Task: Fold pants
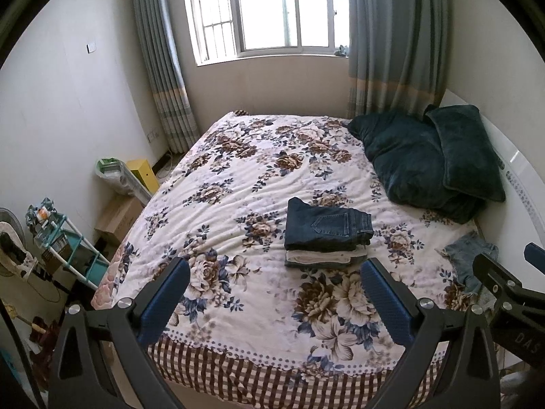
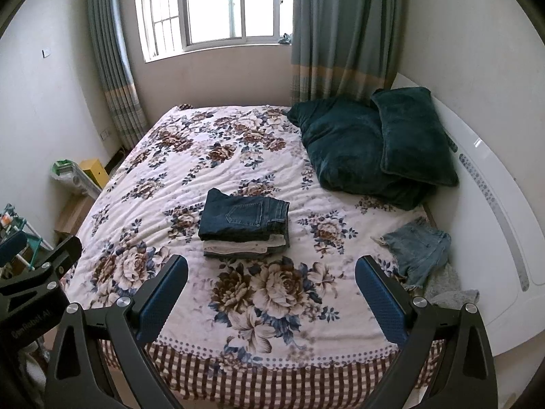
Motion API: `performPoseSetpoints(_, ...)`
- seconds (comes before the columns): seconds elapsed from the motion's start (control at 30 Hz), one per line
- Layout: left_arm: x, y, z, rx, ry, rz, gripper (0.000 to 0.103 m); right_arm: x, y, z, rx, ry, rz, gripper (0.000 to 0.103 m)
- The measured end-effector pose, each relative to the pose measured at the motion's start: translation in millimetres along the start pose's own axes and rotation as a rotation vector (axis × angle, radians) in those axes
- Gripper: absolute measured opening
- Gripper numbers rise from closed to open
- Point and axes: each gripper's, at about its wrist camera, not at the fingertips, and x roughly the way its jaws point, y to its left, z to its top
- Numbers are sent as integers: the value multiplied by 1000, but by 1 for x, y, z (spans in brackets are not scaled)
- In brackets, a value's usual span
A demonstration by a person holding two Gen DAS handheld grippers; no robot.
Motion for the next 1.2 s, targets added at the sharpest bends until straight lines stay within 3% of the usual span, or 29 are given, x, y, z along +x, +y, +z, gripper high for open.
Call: performPoseSetpoints(1.2,-2,-1,0,-3,-7,-2,103,-3,-1,-3,-1,-7,1,101)
